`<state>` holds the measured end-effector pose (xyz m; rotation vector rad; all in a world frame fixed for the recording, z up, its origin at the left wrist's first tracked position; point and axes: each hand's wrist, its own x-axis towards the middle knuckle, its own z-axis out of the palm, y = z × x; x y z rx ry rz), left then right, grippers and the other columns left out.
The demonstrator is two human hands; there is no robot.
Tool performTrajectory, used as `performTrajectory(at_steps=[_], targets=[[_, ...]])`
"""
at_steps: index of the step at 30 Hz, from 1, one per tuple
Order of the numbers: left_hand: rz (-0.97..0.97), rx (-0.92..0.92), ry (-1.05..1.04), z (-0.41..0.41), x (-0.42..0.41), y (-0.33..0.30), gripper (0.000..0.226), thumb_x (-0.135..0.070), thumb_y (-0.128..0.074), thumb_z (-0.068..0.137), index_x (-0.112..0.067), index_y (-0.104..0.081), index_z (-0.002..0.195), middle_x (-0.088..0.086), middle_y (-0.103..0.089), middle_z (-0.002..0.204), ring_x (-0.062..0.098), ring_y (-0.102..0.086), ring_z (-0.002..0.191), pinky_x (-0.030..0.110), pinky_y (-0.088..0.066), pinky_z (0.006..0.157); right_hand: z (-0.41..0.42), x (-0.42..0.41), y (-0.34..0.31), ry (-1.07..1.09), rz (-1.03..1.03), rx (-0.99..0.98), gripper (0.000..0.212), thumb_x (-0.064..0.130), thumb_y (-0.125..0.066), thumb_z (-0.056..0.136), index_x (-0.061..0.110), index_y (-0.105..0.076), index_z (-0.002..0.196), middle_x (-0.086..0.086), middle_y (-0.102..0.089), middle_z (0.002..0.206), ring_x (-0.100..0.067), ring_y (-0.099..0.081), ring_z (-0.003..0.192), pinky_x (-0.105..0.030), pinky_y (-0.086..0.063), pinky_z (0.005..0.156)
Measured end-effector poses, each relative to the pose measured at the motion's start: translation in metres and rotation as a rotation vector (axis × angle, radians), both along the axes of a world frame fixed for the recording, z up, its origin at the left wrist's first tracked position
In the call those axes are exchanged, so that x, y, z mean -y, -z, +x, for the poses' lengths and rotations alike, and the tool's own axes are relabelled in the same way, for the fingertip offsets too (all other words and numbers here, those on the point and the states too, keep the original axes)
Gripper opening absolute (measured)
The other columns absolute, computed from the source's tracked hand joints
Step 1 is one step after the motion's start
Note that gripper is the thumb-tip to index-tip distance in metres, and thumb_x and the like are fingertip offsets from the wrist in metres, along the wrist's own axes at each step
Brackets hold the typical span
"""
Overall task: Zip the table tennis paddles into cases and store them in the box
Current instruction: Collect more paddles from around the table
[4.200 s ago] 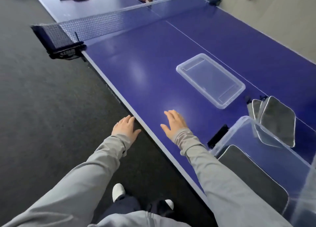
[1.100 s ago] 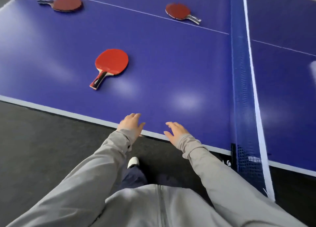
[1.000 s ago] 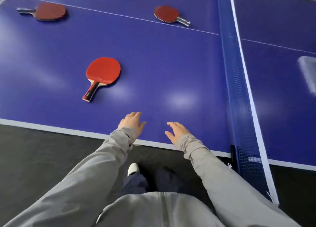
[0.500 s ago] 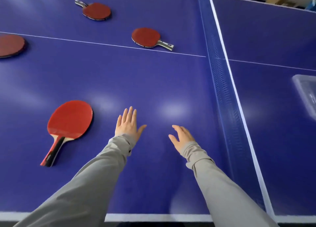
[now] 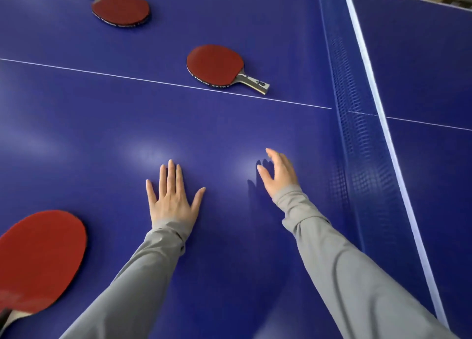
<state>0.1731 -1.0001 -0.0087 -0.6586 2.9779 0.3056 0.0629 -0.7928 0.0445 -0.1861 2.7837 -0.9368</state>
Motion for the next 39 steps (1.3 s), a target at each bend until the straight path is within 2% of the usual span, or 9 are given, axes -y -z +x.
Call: performTrajectory(at_steps=[4,8,12,16,20,26,32,37,39], targets=[[-0.016,-0.013,0.003,-0.002,0.001,0.003,0.086,-0.070,-0.007,0.086,-0.014,-0.009,0.150,-0.005,0.000,0.159,0.010,0.009,0.145,0.046,0.004,0.118,-0.083,0.019,0.005,0.096,-0.009,-0.086,0.051,0.027,-0.053,0.092,0.011,-0.038,0.138,-0.008,-0.042,0.140,-0.024,-0.035,0.131,-0.036,-0.026,0.108],[-0.019,0.021,-0.003,-0.006,0.002,0.003,0.085,-0.068,-0.008,0.086,-0.012,-0.015,0.149,-0.004,-0.005,0.158,0.011,0.002,0.145,0.047,-0.002,0.117,-0.166,0.041,0.013,0.101,0.145,-0.151,0.060,0.035,-0.051,0.092,0.010,-0.029,0.142,-0.008,-0.032,0.147,-0.025,-0.026,0.137,-0.042,-0.025,0.107],[-0.024,0.020,0.005,-0.006,0.002,0.003,0.084,-0.067,-0.009,0.087,-0.011,-0.019,0.149,-0.002,-0.011,0.158,0.012,-0.003,0.145,0.049,-0.005,0.117,-0.216,0.059,0.019,0.038,0.265,-0.161,0.066,0.039,-0.053,0.090,0.009,-0.025,0.143,-0.010,-0.033,0.147,-0.028,-0.028,0.136,-0.047,-0.031,0.103],[-0.034,0.021,0.000,-0.006,0.003,0.006,0.082,-0.066,-0.011,0.087,-0.011,-0.021,0.148,-0.002,-0.014,0.157,0.014,-0.007,0.145,0.049,-0.006,0.116,-0.231,0.065,0.034,0.038,0.342,-0.233,0.057,0.040,-0.057,0.088,0.010,-0.041,0.133,-0.013,-0.043,0.135,-0.030,-0.036,0.126,-0.045,-0.035,0.096],[-0.043,0.024,-0.010,-0.007,0.002,0.005,0.083,-0.067,-0.008,0.087,-0.012,-0.022,0.148,-0.003,-0.013,0.157,0.014,-0.010,0.145,0.048,-0.005,0.117,-0.230,0.061,0.039,0.000,0.264,-0.328,0.040,0.039,-0.063,0.082,0.008,-0.056,0.107,-0.014,-0.055,0.115,-0.031,-0.046,0.112,-0.042,-0.038,0.089],[-0.044,0.002,-0.027,-0.006,0.001,0.005,0.084,-0.068,-0.006,0.087,-0.012,-0.023,0.147,-0.003,-0.013,0.156,0.013,-0.011,0.144,0.047,-0.005,0.116,-0.197,0.064,0.035,-0.025,0.005,-0.264,0.032,0.039,-0.070,0.069,0.014,-0.052,0.079,0.002,-0.056,0.084,-0.016,-0.049,0.076,-0.027,-0.035,0.067],[-0.057,-0.006,-0.026,-0.006,0.001,0.007,0.083,-0.067,-0.012,0.085,-0.015,-0.018,0.149,-0.007,-0.002,0.155,0.011,-0.002,0.145,0.045,0.000,0.117,-0.136,0.065,0.023,0.172,-0.135,-0.344,0.031,0.035,-0.070,0.066,0.016,-0.046,0.070,0.004,-0.055,0.070,-0.020,-0.047,0.064,-0.027,-0.033,0.060],[-0.044,0.008,-0.020,-0.004,0.003,0.007,0.085,-0.070,-0.006,0.083,-0.017,-0.006,0.150,-0.008,0.007,0.156,0.009,0.010,0.144,0.044,0.009,0.116,-0.060,0.047,0.014,0.306,-0.186,-0.311,0.031,0.031,-0.072,0.067,0.012,-0.049,0.070,0.002,-0.056,0.069,-0.019,-0.047,0.063,-0.027,-0.033,0.062],[0.011,0.023,0.017,-0.003,0.006,0.002,0.082,-0.068,-0.016,0.087,-0.018,-0.004,0.150,-0.006,0.005,0.158,0.012,0.010,0.145,0.044,0.010,0.117,-0.026,0.035,0.007,0.350,-0.215,-0.307,0.031,0.030,-0.073,0.066,0.013,-0.048,0.068,0.000,-0.057,0.067,-0.020,-0.048,0.062,-0.029,-0.036,0.061]])
